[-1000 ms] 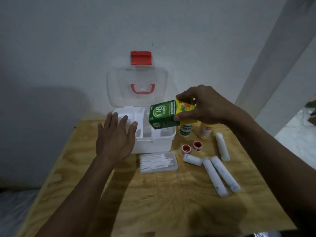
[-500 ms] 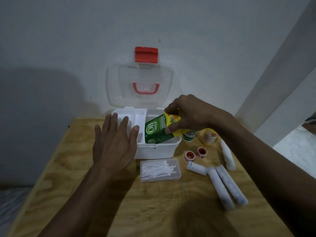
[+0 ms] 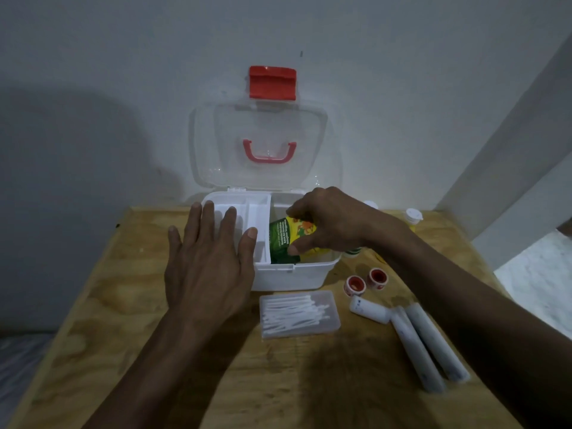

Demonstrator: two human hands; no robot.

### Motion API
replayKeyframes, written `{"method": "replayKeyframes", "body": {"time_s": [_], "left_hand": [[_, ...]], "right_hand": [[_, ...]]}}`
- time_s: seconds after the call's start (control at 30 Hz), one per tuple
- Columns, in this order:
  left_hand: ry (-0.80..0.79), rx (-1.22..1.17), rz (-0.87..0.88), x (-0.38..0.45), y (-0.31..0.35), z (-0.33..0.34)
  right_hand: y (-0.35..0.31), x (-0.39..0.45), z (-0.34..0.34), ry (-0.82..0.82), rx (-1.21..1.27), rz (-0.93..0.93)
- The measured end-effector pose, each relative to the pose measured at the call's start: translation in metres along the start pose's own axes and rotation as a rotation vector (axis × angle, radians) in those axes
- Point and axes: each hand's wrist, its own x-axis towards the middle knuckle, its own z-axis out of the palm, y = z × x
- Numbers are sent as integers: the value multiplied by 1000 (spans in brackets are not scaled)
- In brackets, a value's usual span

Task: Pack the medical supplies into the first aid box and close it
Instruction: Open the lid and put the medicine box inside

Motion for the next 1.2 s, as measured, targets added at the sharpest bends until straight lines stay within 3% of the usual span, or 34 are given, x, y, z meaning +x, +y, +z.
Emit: {"method": "replayKeyframes", "body": {"time_s": [0.73,0.97,1.2], "left_hand": [[-4,20,10,0,-1,-1],[0,29,7,1,-1,0],[7,18,2,1,0,-1]], "right_hand": [[-8,22,20,-167,-131,-36],[-9,21,15,-109,-11,-4],[-10,14,14,-47,409,197]]}}
